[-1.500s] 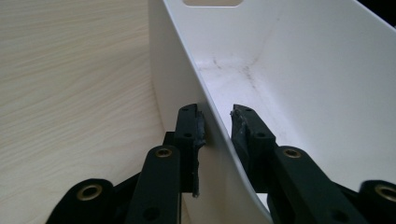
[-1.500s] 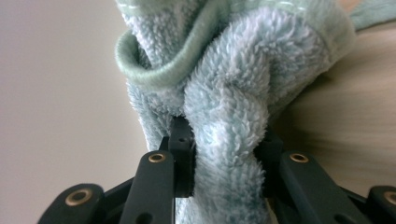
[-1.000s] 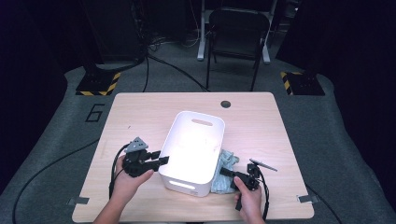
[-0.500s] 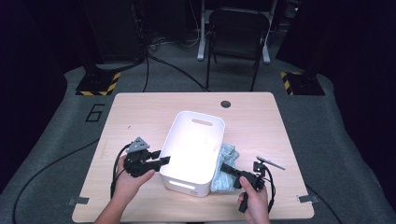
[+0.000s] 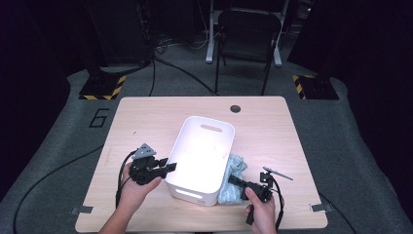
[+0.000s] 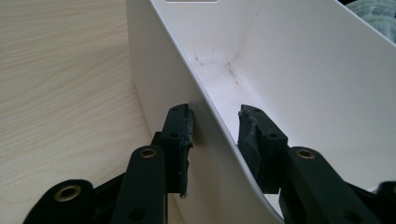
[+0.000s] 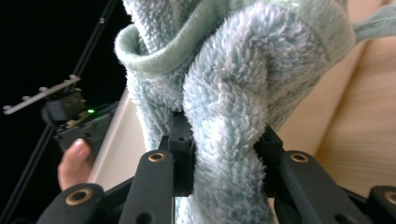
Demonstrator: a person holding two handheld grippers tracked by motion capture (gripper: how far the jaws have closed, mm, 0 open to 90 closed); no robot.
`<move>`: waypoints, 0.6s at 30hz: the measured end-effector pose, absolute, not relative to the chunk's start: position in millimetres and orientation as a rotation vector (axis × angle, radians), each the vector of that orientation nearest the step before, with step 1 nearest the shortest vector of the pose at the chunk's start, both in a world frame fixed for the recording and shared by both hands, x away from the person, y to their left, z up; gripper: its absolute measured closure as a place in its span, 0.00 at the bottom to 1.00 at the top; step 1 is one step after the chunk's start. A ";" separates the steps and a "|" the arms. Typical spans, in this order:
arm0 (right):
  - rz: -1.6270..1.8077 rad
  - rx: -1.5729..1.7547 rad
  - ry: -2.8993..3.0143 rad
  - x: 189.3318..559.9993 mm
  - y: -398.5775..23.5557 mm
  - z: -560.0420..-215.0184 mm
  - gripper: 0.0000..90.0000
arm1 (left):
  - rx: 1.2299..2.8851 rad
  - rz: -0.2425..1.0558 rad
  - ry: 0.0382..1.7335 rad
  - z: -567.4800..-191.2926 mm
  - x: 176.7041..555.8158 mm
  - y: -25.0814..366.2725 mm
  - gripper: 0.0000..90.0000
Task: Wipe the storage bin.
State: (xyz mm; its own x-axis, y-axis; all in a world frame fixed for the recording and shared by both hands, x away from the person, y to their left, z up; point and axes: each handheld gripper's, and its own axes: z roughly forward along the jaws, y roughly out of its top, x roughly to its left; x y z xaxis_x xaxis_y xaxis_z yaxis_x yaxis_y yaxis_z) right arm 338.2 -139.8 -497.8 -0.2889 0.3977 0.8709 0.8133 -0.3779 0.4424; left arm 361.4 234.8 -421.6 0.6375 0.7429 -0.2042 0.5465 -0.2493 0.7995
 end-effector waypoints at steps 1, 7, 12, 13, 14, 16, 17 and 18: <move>-1.680 -1.640 -1.495 338.5 -139.7 -500.2 0.75 | 1.926 0.273 1.021 -421.9 361.2 234.0 0.71; -1.632 -1.697 -1.499 343.2 -139.0 -517.7 0.76 | 1.931 0.269 1.024 -421.9 360.9 233.6 0.71; -1.558 -1.750 -1.544 346.4 -136.7 -529.0 0.76 | 1.925 0.272 1.031 -422.2 362.0 235.5 0.70; -1.544 -1.752 -1.549 347.2 -136.1 -531.4 0.76 | 1.932 0.278 1.031 -422.2 362.3 236.2 0.70; -1.528 -1.757 -1.550 348.2 -135.0 -535.2 0.76 | 1.931 0.281 1.038 -422.4 362.4 236.4 0.70; -1.517 -1.756 -1.547 348.6 -133.0 -536.9 0.76 | 1.933 0.287 1.050 -422.6 362.7 237.4 0.70; -1.512 -1.759 -1.560 348.6 -131.7 -536.5 0.76 | 1.924 0.285 1.056 -422.8 363.1 237.4 0.70; -1.495 -1.757 -1.545 348.1 -130.7 -535.3 0.76 | 1.915 0.294 1.066 -423.5 363.3 237.3 0.70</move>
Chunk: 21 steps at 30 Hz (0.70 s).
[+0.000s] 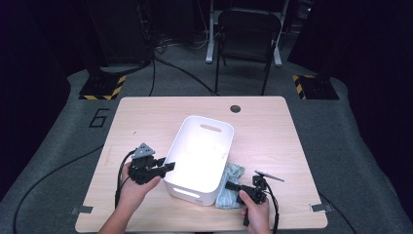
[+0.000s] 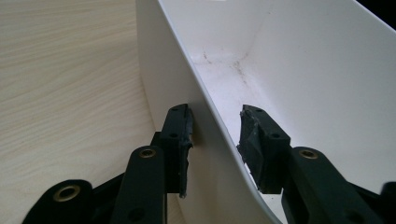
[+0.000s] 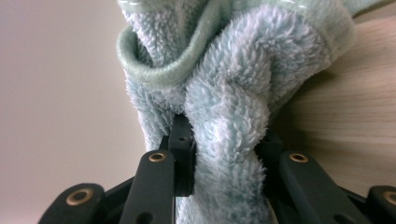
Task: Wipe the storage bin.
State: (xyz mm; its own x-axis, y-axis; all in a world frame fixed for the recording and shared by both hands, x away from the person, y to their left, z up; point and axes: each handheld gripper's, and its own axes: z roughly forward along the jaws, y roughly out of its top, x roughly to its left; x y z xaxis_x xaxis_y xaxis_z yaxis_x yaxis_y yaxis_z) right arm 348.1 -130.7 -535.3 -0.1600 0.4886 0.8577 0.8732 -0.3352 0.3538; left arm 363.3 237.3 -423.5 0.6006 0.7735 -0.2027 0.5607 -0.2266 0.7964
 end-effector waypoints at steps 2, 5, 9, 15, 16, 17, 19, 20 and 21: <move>-1.498 -1.754 -1.545 348.7 -129.9 -534.8 0.76 | 1.917 0.295 1.068 -423.4 362.9 236.9 0.70; -1.508 -1.746 -1.531 351.2 -133.2 -534.0 0.77 | 1.929 0.269 1.055 -422.6 362.7 236.6 0.68; -1.555 -1.770 -1.467 354.8 -141.0 -531.7 0.77 | 1.894 0.223 1.030 -421.3 362.4 237.4 0.67; -1.632 -1.775 -1.407 361.1 -152.4 -532.4 0.76 | 1.896 0.234 0.993 -420.4 359.4 230.5 0.63; -1.616 -1.796 -1.401 360.4 -152.3 -529.7 0.76 | 1.900 0.237 0.996 -420.6 359.1 229.9 0.63; -1.638 -1.783 -1.406 359.7 -152.8 -530.0 0.76 | 1.901 0.238 0.995 -420.6 359.3 230.0 0.63; -1.642 -1.774 -1.399 357.3 -153.0 -525.9 0.76 | 1.897 0.226 0.994 -420.6 359.9 230.7 0.62; -1.640 -1.769 -1.410 355.7 -153.1 -521.9 0.76 | 1.890 0.222 0.998 -420.7 359.9 230.6 0.61; -1.641 -1.762 -1.421 353.7 -152.6 -516.8 0.76 | 1.887 0.225 0.999 -420.4 359.6 230.6 0.61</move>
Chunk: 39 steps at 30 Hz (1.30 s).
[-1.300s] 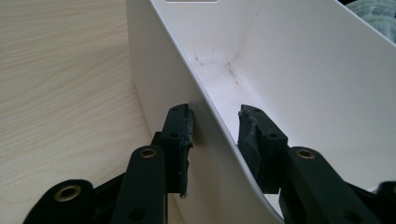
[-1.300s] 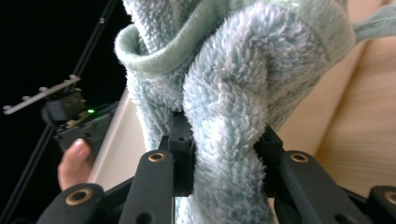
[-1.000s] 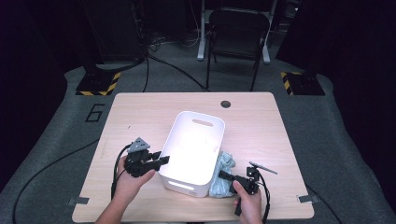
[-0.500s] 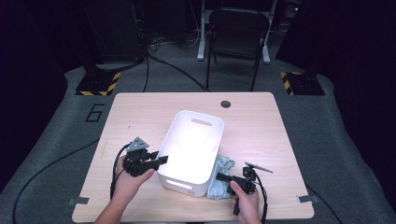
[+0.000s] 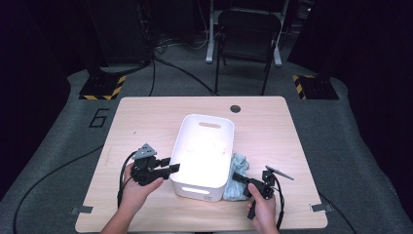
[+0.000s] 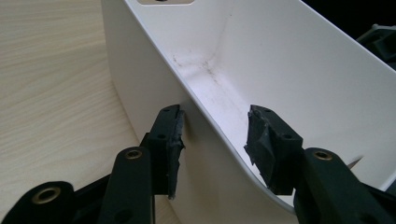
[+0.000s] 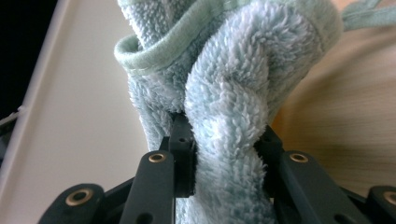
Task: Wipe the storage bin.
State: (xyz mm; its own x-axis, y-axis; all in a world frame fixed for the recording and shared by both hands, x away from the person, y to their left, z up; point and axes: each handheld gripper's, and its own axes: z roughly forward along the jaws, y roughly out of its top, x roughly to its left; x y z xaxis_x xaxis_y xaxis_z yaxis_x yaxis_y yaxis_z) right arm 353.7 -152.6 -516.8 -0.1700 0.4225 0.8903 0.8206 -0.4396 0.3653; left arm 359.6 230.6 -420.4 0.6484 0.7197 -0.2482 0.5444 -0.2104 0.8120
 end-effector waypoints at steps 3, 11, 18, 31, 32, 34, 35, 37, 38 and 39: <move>-1.663 -1.728 -1.488 347.0 -152.4 -502.3 0.75 | 1.877 0.231 1.002 -419.7 359.2 229.6 0.61; -1.693 -1.632 -1.530 330.0 -145.5 -477.1 0.75 | 1.880 0.231 1.017 -418.8 359.6 231.7 0.61; -1.707 -1.618 -1.485 333.3 -144.7 -488.5 0.75 | 1.880 0.241 1.014 -419.6 359.1 230.5 0.62; -1.750 -1.665 -1.420 351.0 -149.0 -492.5 0.75 | 1.869 0.243 1.033 -420.8 356.5 225.3 0.56; -1.747 -1.674 -1.430 351.4 -148.5 -493.3 0.75 | 1.865 0.246 1.036 -421.1 356.5 225.2 0.56; -1.742 -1.690 -1.452 351.4 -147.8 -496.6 0.75 | 1.874 0.242 1.029 -420.9 357.0 226.2 0.56; -1.729 -1.706 -1.476 351.5 -147.4 -498.6 0.75 | 1.873 0.243 1.030 -421.0 356.9 226.1 0.56; -1.685 -1.740 -1.493 351.7 -146.3 -506.8 0.75 | 1.877 0.239 1.030 -420.9 356.4 225.7 0.55; -1.665 -1.750 -1.513 352.9 -146.5 -512.1 0.75 | 1.879 0.235 1.032 -420.8 356.2 225.3 0.54; -1.639 -1.769 -1.509 353.2 -146.0 -515.2 0.75 | 1.884 0.240 1.026 -420.8 356.6 225.1 0.53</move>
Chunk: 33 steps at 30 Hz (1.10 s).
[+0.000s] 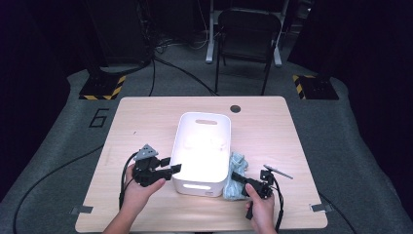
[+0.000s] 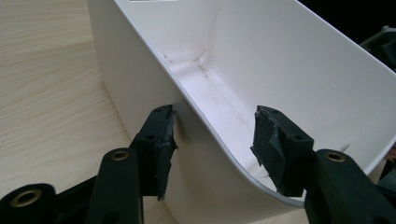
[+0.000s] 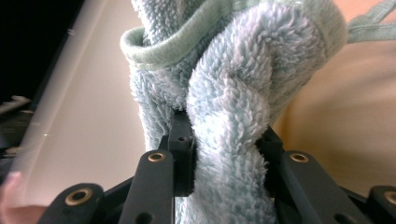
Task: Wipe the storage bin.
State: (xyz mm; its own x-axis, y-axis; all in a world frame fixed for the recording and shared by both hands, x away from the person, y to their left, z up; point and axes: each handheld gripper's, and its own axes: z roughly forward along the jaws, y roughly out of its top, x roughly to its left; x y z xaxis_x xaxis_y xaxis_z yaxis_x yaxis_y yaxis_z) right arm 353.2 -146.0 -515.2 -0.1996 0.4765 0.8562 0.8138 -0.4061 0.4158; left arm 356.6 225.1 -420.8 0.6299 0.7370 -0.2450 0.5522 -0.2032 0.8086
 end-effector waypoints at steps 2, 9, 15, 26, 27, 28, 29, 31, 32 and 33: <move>-1.598 -1.800 -1.528 355.9 -145.1 -525.9 0.75 | 1.887 0.231 1.025 -420.5 356.7 224.4 0.50; -1.544 -1.831 -1.527 357.7 -145.0 -536.9 0.75 | 1.892 0.210 1.014 -420.3 356.8 223.9 0.44; -1.576 -1.766 -1.473 350.7 -151.2 -528.0 0.75 | 1.905 0.202 1.004 -419.4 357.5 223.7 0.42; -1.695 -1.634 -1.408 329.9 -153.1 -488.6 0.75 | 1.910 0.190 1.007 -418.0 363.7 223.3 0.42; -1.725 -1.619 -1.440 328.6 -153.1 -486.8 0.74 | 1.918 0.195 1.008 -418.0 364.7 223.2 0.42; -1.741 -1.606 -1.452 326.6 -152.7 -484.1 0.74 | 1.906 0.198 1.020 -418.6 364.7 221.7 0.42; -1.740 -1.613 -1.441 325.3 -152.0 -482.0 0.74 | 1.920 0.192 1.016 -418.2 365.4 222.1 0.43; -1.744 -1.610 -1.447 322.5 -151.2 -480.4 0.74 | 1.920 0.200 1.026 -417.9 365.3 220.5 0.44; -1.744 -1.612 -1.439 322.0 -150.6 -479.9 0.74 | 1.927 0.199 1.023 -417.5 365.4 220.4 0.45; -1.728 -1.617 -1.432 321.1 -150.2 -480.3 0.74 | 1.934 0.199 1.015 -417.6 365.8 220.4 0.45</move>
